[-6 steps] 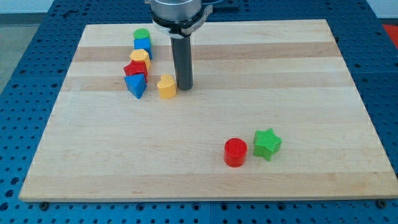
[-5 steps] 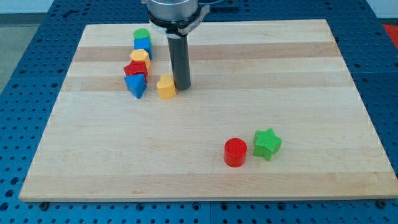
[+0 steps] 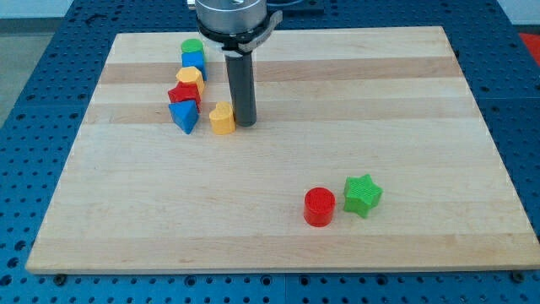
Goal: Push the yellow heart closer to the blue triangle
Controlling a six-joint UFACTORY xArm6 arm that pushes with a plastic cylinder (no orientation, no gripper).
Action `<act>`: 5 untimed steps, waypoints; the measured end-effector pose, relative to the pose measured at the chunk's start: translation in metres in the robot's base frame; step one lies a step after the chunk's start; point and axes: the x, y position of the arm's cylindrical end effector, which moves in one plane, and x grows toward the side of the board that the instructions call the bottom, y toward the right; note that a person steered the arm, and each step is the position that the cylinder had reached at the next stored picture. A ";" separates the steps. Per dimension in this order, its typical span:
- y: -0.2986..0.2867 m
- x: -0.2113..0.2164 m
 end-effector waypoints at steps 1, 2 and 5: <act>-0.004 0.000; -0.005 0.000; -0.023 0.000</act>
